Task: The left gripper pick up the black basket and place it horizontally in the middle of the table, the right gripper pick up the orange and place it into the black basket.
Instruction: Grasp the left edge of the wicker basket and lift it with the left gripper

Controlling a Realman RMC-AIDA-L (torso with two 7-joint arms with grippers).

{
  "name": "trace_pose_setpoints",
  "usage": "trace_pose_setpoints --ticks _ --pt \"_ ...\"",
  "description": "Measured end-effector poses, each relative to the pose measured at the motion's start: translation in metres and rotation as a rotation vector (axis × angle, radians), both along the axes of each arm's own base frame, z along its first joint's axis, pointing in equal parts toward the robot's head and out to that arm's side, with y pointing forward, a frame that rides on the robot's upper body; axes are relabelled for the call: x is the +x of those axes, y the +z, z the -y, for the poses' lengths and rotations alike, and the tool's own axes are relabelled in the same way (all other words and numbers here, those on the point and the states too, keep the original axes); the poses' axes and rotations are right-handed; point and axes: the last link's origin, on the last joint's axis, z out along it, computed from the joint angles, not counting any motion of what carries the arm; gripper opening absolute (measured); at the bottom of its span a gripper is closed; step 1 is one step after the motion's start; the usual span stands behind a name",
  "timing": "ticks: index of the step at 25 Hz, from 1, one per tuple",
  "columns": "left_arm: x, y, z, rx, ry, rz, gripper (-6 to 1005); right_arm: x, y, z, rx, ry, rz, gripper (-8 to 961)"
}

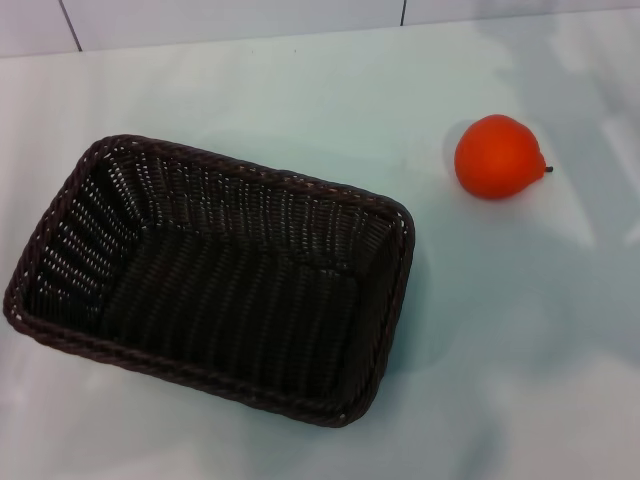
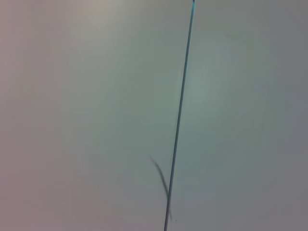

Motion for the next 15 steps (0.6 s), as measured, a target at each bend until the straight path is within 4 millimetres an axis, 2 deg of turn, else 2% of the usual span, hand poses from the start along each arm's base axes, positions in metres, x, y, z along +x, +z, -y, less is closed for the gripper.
trace_pose_setpoints --ticks 15 --pt "-0.0002 0.0014 -0.0001 -0.008 -0.006 0.022 656 -0.0011 0.0002 -0.0012 0.000 0.002 -0.013 732"
